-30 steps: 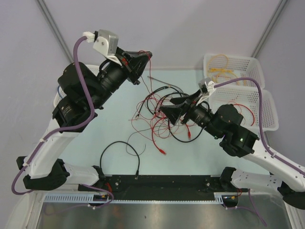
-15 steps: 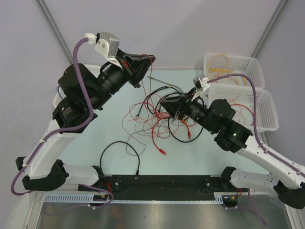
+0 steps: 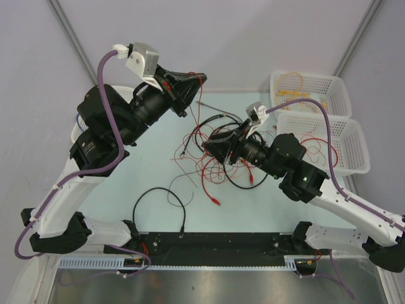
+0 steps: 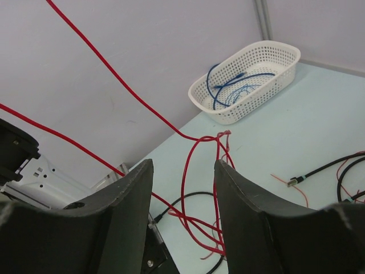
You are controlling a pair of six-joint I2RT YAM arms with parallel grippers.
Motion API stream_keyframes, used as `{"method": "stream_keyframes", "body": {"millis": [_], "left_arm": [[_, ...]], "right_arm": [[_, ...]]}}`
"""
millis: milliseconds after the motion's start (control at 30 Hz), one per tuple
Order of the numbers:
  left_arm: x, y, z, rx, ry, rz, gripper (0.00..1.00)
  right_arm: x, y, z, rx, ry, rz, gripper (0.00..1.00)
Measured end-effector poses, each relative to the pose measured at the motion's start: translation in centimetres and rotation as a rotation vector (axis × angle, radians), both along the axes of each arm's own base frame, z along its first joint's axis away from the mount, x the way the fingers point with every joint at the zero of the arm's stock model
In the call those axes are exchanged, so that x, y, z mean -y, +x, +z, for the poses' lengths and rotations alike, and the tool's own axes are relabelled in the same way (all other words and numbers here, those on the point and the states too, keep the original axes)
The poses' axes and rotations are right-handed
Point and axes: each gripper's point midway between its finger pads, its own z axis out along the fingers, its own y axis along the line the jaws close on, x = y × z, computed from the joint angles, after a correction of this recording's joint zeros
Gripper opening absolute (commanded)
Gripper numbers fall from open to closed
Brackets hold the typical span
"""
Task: Untangle the cables
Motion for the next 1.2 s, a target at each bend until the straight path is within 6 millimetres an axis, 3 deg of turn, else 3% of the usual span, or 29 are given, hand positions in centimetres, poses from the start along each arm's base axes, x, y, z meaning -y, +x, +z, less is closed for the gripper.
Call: {"method": "stream_keyframes", "body": {"millis": [133,233,333,367,600,733,867,967,1033,1200], "left_arm": [[0.1,-0.1,0.0,0.002,0.001,-0.006,0.00],[0.1,-0.1,0.0,0.002,0.001,-0.008,0.00],[0.1,-0.2,0.0,0.003,0.002,-0.012,0.00],[0.1,-0.2,0.0,0.004,0.002,-0.013,0.00],[-0.9,0.8,-0.2,-0.009,0.001,0.064,0.00],[-3.0,2.3,-0.9,-0.022,0.016,0.201,0.00],[-5.4,3.5,-0.4,-0.010,0.017,0.329,0.00],[-7.4,3.7,1.4,0.019,-0.005,0.406,0.00],[-9.0,3.4,3.7,0.056,-0.053,0.447,0.00],[-12.3,1.8,8.7,0.136,-0.177,0.502,0.00]], "right_arm": [[-0.5,-0.3,-0.2,-0.001,-0.004,0.019,0.49],[-0.8,-0.4,-0.5,-0.006,-0.011,0.029,0.39],[-1.1,-0.4,-0.8,-0.010,-0.020,0.032,0.17],[-1.1,-0.4,-0.9,-0.015,-0.020,0.032,0.01],[0.4,1.0,-2.1,-0.049,-0.065,-0.075,0.00],[4.4,3.9,-4.4,-0.108,-0.103,-0.240,0.00],[12.4,9.0,-9.0,-0.229,-0.104,-0.506,0.00],[18.1,11.1,-13.3,-0.349,-0.104,-0.675,0.00],[20.2,11.5,-15.6,-0.420,-0.108,-0.737,0.00],[22.2,11.6,-17.8,-0.493,-0.095,-0.792,0.00]]}}
